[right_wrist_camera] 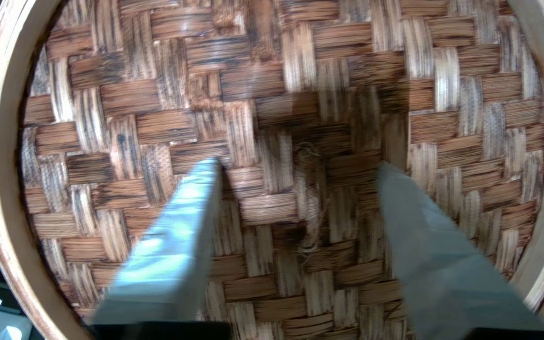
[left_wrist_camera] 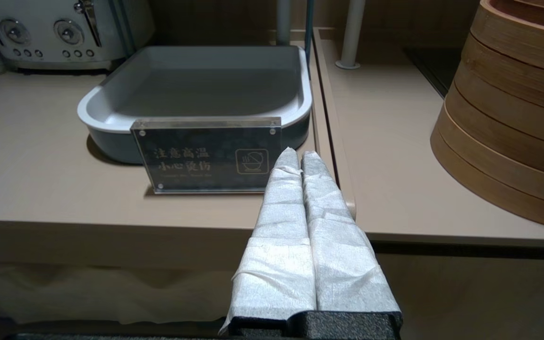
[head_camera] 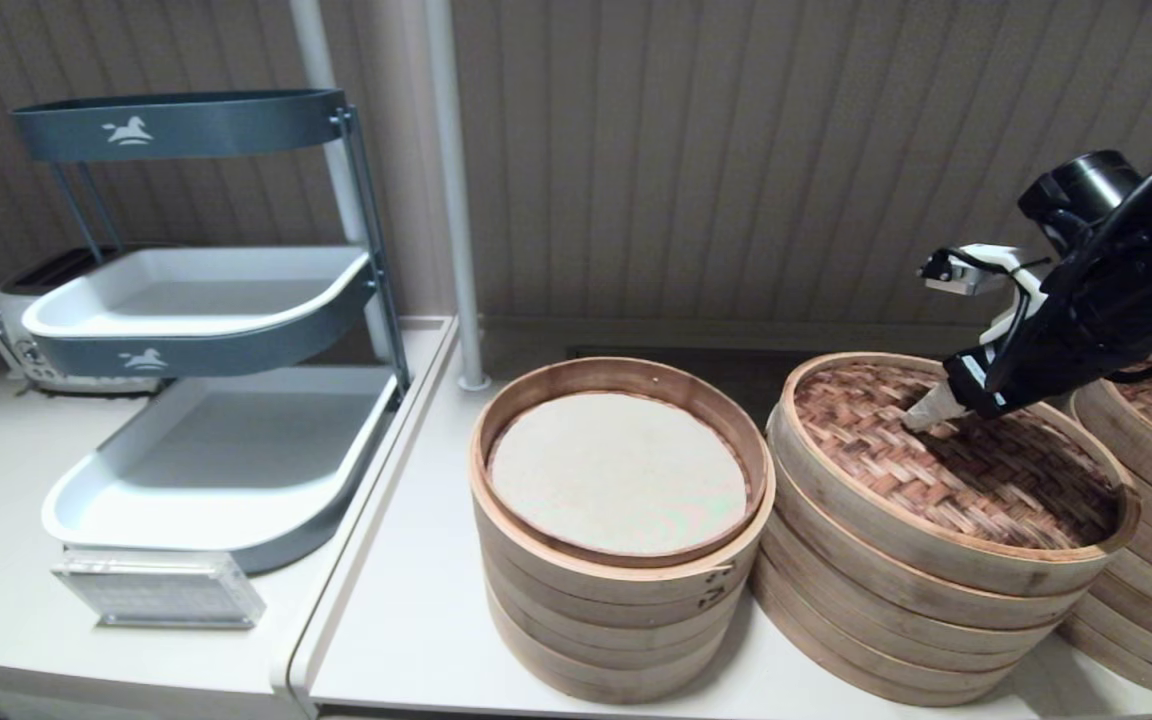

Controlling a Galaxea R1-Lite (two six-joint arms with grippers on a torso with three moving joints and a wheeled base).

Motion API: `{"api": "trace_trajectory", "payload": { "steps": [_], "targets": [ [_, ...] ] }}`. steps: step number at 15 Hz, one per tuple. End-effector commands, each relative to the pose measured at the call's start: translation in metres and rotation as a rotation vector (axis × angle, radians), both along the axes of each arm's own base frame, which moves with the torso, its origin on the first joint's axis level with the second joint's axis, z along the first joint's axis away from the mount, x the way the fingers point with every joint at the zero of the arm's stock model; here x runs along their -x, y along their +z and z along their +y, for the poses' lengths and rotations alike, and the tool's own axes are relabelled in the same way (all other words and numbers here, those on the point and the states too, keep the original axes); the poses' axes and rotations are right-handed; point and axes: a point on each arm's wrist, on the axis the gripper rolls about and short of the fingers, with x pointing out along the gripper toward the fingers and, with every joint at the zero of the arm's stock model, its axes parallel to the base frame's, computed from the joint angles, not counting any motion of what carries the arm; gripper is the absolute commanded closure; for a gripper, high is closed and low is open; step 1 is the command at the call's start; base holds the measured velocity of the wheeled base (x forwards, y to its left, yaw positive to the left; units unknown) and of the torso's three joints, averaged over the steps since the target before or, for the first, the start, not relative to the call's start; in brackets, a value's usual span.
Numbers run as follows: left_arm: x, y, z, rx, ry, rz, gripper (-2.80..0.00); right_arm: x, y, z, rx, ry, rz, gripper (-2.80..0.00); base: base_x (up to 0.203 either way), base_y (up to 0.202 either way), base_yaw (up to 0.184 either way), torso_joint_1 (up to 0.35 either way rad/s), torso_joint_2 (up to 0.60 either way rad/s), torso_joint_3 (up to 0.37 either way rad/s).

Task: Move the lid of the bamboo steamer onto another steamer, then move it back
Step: Pick up the steamer

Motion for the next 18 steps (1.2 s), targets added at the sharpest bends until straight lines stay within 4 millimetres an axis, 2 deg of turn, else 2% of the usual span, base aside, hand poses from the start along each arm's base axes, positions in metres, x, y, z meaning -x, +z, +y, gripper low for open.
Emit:
{"api": "trace_trajectory", "payload": {
  "steps": [1, 12, 15, 18],
  "targets": [
    [-0.002, -0.008, 0.0, 0.0, 0.0, 0.027, 0.0, 0.001, -0.001, 0.0, 0.002, 0.001, 0.009, 0.0, 0.0, 0.0, 0.0, 0.0, 0.0, 0.0],
    [-0.002, -0.008, 0.0, 0.001, 0.0, 0.027, 0.0, 0.009, 0.001, -0.002, -0.002, -0.009, 0.009, 0.0, 0.0, 0.0, 0.0, 0.0, 0.0, 0.0],
    [-0.002, -0.008, 0.0, 0.0, 0.0, 0.027, 0.0, 0.014, 0.009, -0.002, -0.002, -0.008, -0.02, 0.0, 0.0, 0.0, 0.0, 0.0, 0.0, 0.0],
    [-0.002, -0.008, 0.0, 0.0, 0.0, 0.027, 0.0, 0.028, 0.025, 0.0, -0.001, -0.001, -0.074, 0.0, 0.0, 0.0, 0.0, 0.0, 0.0, 0.0]
  ]
}}
